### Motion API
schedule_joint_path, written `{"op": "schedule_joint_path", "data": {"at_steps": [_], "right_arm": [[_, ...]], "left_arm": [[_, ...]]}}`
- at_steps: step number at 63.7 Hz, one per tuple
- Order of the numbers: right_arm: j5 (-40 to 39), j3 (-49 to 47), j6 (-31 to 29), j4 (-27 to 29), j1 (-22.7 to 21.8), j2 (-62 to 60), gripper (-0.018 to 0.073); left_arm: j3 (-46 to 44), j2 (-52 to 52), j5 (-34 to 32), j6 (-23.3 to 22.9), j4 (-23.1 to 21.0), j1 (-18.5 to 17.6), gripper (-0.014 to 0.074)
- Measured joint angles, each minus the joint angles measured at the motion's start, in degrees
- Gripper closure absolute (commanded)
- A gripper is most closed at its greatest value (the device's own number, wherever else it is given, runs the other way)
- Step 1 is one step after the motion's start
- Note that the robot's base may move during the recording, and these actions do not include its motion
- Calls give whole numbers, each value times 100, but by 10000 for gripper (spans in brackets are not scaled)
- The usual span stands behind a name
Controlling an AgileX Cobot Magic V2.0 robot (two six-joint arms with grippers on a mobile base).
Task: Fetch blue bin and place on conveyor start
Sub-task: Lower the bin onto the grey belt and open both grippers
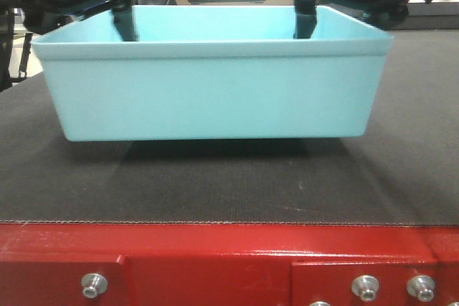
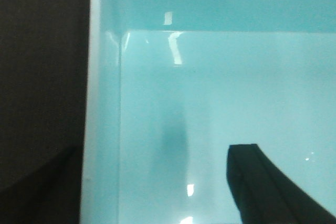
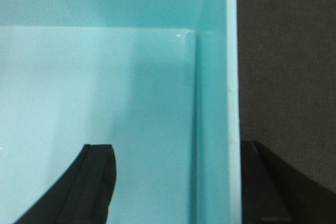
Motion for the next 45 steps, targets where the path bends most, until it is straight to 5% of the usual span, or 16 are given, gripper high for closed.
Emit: {"op": "schedule_joint_path", "data": {"at_steps": [28, 36, 45], "right_arm": [[168, -144, 10, 71, -102, -12, 243], [319, -341, 10, 80, -102, -144, 357], [358, -547, 10, 80, -102, -382, 559]], "left_arm": [[-357, 0, 413, 0, 30, 121, 142], [-679, -33, 767, 0, 43, 121, 163], [-938, -176, 1133, 0, 68, 121, 386]]}}
